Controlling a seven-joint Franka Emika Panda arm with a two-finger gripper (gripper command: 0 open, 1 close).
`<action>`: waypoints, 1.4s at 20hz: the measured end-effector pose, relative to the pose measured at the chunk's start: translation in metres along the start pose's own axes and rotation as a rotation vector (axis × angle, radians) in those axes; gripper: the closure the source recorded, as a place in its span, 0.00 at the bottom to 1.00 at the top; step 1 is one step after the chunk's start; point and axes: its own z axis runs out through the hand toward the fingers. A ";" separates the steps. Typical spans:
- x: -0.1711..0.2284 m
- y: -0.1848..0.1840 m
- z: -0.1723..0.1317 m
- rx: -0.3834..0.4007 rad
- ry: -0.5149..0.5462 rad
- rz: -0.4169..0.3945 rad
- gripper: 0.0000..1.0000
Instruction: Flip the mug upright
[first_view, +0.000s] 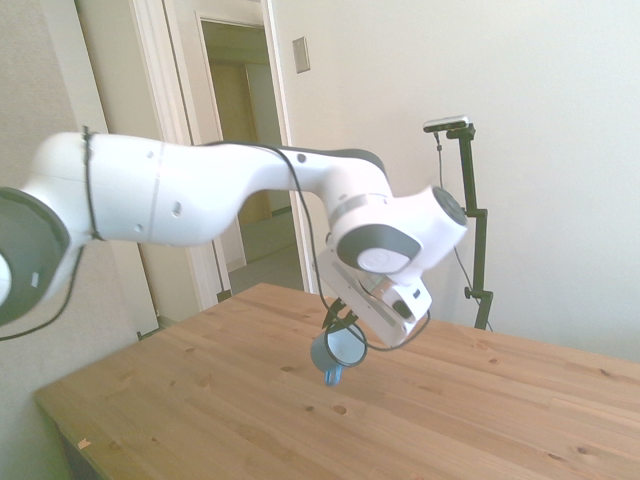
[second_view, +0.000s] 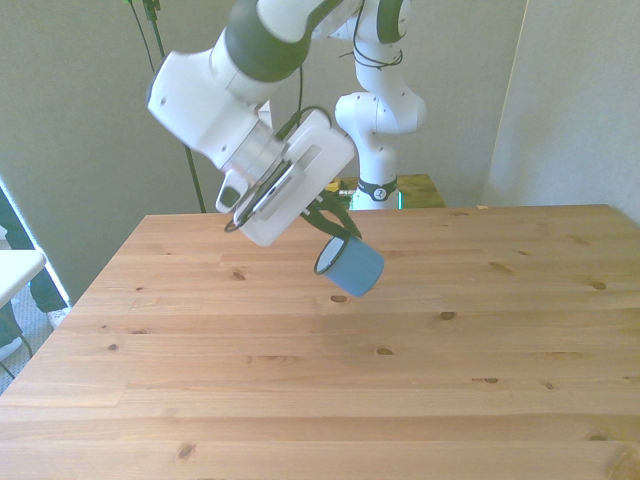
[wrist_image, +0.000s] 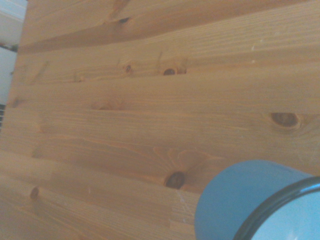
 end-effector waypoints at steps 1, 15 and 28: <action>-0.014 -0.010 -0.001 -0.026 0.045 -0.013 1.00; -0.106 -0.009 0.085 -0.476 0.559 -0.026 1.00; -0.085 -0.004 0.119 -0.583 0.568 0.012 0.00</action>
